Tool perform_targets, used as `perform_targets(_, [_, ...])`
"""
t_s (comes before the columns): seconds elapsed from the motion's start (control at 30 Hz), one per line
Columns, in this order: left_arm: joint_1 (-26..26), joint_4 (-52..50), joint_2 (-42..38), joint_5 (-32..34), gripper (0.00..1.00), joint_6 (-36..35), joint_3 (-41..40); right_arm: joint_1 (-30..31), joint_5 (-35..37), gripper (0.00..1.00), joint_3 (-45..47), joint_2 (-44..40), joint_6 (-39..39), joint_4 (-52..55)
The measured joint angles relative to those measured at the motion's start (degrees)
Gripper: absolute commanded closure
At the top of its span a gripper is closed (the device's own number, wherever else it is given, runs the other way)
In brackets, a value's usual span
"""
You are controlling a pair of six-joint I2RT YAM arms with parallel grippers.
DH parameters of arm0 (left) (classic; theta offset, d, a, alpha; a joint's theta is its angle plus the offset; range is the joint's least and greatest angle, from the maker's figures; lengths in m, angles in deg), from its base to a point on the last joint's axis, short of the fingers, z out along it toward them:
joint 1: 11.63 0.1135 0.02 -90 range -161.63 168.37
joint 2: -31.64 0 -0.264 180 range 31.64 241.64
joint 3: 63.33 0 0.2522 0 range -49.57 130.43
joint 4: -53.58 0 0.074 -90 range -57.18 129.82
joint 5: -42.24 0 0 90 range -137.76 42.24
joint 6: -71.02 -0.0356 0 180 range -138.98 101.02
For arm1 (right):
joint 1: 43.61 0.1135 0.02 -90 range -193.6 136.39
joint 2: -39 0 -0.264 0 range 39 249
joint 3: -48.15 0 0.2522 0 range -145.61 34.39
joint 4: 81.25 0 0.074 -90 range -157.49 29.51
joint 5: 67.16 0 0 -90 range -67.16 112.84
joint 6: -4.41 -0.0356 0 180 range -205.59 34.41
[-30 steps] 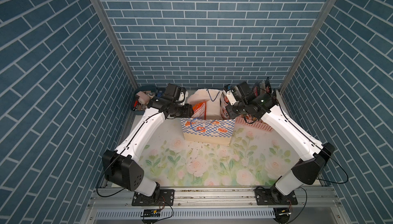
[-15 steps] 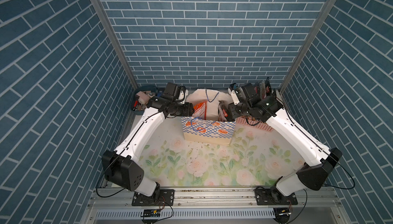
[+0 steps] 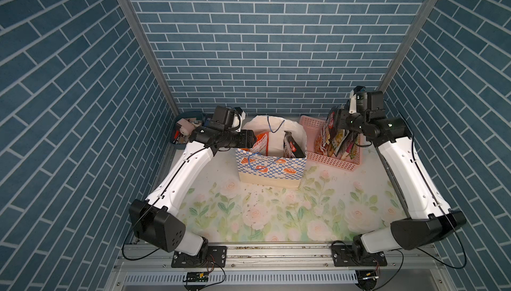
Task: Place the condiment packets inside the bag
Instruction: Place the condiment packet in the paper bag, then pick up the condiment packet from the storage box.
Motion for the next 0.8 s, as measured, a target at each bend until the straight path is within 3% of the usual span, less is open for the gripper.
perform_targets(0.17, [0.0,0.9,0.0,-0.1,0.25,0.0,-0.8,-4.4,-4.8,0.28,-3.2,9.1,0.0,-3.1])
perform_targets(0.43, [0.0,0.9,0.0,0.4,0.24,-0.3,-1.2,-5.0,-9.6,0.38,-5.9,17.6,0.0,-5.9])
perform_targets(0.7, [0.0,0.9,0.0,0.5,0.24,-0.5,-1.2,-5.2,-9.8,0.65,-8.9,24.5,-0.6,-6.4])
perform_targets(0.8, [0.0,0.8,0.0,0.6,0.24,-0.9,-1.2,-5.2,-9.2,0.92,-8.9,25.8,-1.3,-5.9])
